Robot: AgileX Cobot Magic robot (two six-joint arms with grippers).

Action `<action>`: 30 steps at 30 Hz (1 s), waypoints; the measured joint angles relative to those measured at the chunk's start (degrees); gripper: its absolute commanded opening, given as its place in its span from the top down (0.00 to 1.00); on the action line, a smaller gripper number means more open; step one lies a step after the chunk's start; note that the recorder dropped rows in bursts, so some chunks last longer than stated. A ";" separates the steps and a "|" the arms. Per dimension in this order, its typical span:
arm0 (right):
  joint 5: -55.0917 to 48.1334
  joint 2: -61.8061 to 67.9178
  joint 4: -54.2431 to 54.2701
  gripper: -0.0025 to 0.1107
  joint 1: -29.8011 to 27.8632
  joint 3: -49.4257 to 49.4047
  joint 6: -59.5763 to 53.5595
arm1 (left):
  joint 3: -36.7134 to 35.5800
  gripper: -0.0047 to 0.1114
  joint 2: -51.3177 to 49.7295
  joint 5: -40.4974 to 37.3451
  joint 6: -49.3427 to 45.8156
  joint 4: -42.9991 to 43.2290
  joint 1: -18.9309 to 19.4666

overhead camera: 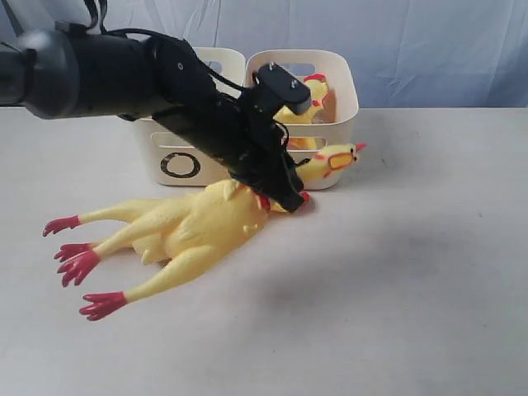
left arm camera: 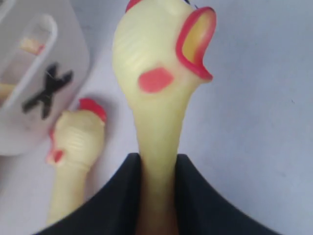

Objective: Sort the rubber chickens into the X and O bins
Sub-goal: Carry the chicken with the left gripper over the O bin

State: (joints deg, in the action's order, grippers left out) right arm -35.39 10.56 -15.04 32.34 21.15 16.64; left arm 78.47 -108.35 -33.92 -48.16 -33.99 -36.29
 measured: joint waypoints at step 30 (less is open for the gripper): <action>-0.09 -0.96 0.00 0.99 0.00 0.00 0.00 | 0.13 0.96 17.33 23.07 0.38 -9.06 26.45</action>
State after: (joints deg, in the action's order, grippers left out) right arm -35.48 9.60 -15.04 32.34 21.15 16.64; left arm 78.61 -91.01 -10.85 -47.78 -43.05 -9.83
